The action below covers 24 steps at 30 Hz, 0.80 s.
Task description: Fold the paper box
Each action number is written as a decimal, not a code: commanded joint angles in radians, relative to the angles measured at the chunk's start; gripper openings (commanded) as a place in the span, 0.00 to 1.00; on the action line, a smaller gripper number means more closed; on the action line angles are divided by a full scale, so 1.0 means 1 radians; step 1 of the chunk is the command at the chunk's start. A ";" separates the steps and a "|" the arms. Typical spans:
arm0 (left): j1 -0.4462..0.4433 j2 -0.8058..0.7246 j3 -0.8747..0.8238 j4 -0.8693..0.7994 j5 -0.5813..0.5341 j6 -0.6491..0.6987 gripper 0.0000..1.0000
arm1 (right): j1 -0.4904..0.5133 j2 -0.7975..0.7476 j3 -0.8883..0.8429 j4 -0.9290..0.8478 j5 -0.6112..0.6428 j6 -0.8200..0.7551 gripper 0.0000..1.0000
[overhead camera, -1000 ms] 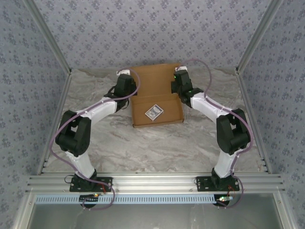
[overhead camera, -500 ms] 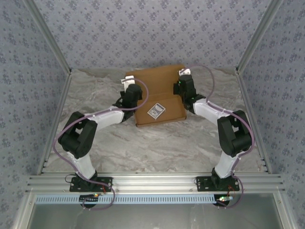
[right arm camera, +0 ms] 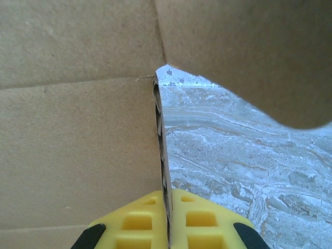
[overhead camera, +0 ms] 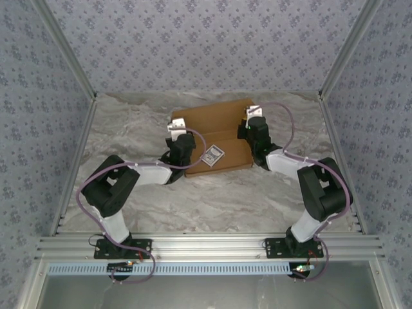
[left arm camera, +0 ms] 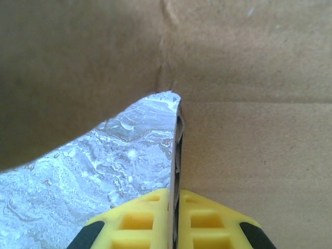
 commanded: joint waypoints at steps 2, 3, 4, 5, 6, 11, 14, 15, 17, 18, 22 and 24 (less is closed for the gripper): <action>-0.020 0.004 -0.070 0.027 -0.041 0.043 0.00 | 0.005 -0.059 -0.073 0.075 0.011 0.015 0.02; -0.026 0.006 -0.077 0.034 -0.050 0.057 0.00 | 0.008 -0.068 -0.097 0.089 0.022 0.018 0.02; -0.032 0.005 -0.088 0.046 -0.059 0.066 0.00 | 0.013 -0.075 -0.113 0.104 0.029 0.023 0.02; -0.038 0.005 -0.104 0.062 -0.065 0.073 0.00 | 0.015 -0.085 -0.135 0.115 0.036 0.027 0.02; -0.044 0.003 -0.118 0.075 -0.072 0.080 0.00 | 0.017 -0.092 -0.154 0.125 0.044 0.034 0.02; -0.055 -0.002 -0.168 0.102 -0.094 0.091 0.00 | 0.035 -0.111 -0.212 0.149 0.082 0.061 0.03; -0.061 -0.010 -0.193 0.117 -0.101 0.093 0.01 | 0.051 -0.127 -0.243 0.159 0.112 0.083 0.04; -0.062 -0.010 -0.200 0.118 -0.103 0.095 0.02 | 0.055 -0.134 -0.252 0.159 0.123 0.089 0.04; -0.063 -0.010 -0.212 0.123 -0.106 0.097 0.03 | 0.069 -0.145 -0.265 0.148 0.147 0.096 0.05; -0.064 -0.011 -0.219 0.129 -0.107 0.099 0.03 | 0.074 -0.152 -0.273 0.143 0.155 0.102 0.06; -0.068 -0.029 -0.242 0.127 -0.105 0.101 0.06 | 0.084 -0.175 -0.311 0.127 0.170 0.132 0.07; -0.070 -0.037 -0.251 0.125 -0.102 0.104 0.07 | 0.088 -0.186 -0.329 0.130 0.178 0.135 0.06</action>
